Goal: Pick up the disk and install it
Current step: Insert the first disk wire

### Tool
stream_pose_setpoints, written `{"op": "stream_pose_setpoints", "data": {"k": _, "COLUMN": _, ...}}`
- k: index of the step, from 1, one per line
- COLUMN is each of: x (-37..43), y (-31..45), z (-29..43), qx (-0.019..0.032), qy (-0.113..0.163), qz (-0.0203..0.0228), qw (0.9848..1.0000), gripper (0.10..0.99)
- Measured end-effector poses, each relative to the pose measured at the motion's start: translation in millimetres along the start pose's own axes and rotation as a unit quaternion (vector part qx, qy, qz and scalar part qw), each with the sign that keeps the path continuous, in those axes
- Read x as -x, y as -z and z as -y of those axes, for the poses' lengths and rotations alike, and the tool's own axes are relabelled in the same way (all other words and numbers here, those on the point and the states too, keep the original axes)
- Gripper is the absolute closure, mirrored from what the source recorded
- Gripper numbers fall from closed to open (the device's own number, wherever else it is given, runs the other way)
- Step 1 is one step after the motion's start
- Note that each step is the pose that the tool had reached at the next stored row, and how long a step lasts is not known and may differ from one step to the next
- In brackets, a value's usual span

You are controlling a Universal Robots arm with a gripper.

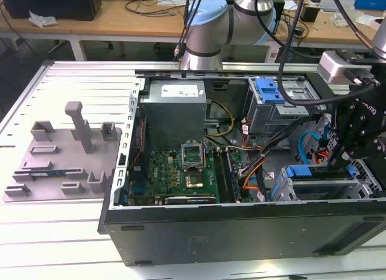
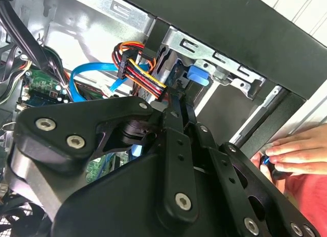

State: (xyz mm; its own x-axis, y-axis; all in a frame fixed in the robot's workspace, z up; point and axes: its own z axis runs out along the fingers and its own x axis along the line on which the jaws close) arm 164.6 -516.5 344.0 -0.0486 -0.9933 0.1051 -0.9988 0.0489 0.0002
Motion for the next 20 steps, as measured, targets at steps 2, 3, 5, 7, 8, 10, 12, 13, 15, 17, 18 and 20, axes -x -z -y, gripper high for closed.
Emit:
{"op": "stream_pose_setpoints", "data": {"k": 2, "x": 0.0, "y": -0.4, "z": 0.0, "qx": 0.0000, "qy": 0.000, "qz": 0.0000, "qw": 1.0000, "gripper": 0.922}}
{"op": "stream_pose_setpoints", "data": {"k": 3, "x": 0.1, "y": -0.6, "z": 0.0, "qx": 0.0000, "qy": 0.000, "qz": 0.0000, "qw": 1.0000, "gripper": 0.922}}
{"op": "stream_pose_setpoints", "data": {"k": 5, "x": 0.1, "y": -0.9, "z": 0.0, "qx": 0.0000, "qy": 0.000, "qz": 0.0000, "qw": 1.0000, "gripper": 0.922}}
{"op": "stream_pose_setpoints", "data": {"k": 7, "x": 0.1, "y": -1.4, "z": 0.0, "qx": 0.0000, "qy": 0.000, "qz": 0.0000, "qw": 1.0000, "gripper": 0.922}}
{"op": "stream_pose_setpoints", "data": {"k": 8, "x": 0.2, "y": -1.7, "z": 0.0, "qx": 0.0000, "qy": 0.000, "qz": 0.0000, "qw": 1.0000, "gripper": 0.922}}
{"op": "stream_pose_setpoints", "data": {"k": 10, "x": 0.2, "y": -2.4, "z": 0.0, "qx": 0.0000, "qy": 0.000, "qz": 0.0001, "qw": 1.0000, "gripper": 0.922}}
{"op": "stream_pose_setpoints", "data": {"k": 12, "x": 0.2, "y": -2.6, "z": 0.0, "qx": 0.0000, "qy": 0.000, "qz": 0.0000, "qw": 1.0000, "gripper": 0.922}}
{"op": "stream_pose_setpoints", "data": {"k": 13, "x": 0.2, "y": -3.0, "z": 0.0, "qx": 0.0000, "qy": 0.000, "qz": 0.0001, "qw": 1.0000, "gripper": 0.922}}
{"op": "stream_pose_setpoints", "data": {"k": 15, "x": 0.2, "y": -3.7, "z": 0.0, "qx": 0.0000, "qy": 0.000, "qz": 0.0001, "qw": 1.0000, "gripper": 0.922}}
{"op": "stream_pose_setpoints", "data": {"k": 17, "x": 0.3, "y": -5.4, "z": 0.0, "qx": 0.0000, "qy": 0.000, "qz": 0.0000, "qw": 1.0000, "gripper": 0.922}}
{"op": "stream_pose_setpoints", "data": {"k": 18, "x": 0.5, "y": -6.6, "z": 0.0, "qx": 0.0000, "qy": 0.000, "qz": -0.0001, "qw": 1.0000, "gripper": 0.922}}
{"op": "stream_pose_setpoints", "data": {"k": 20, "x": 0.6, "y": -7.9, "z": 0.0, "qx": -0.0001, "qy": 0.000, "qz": -0.0004, "qw": 1.0000, "gripper": 0.922}}
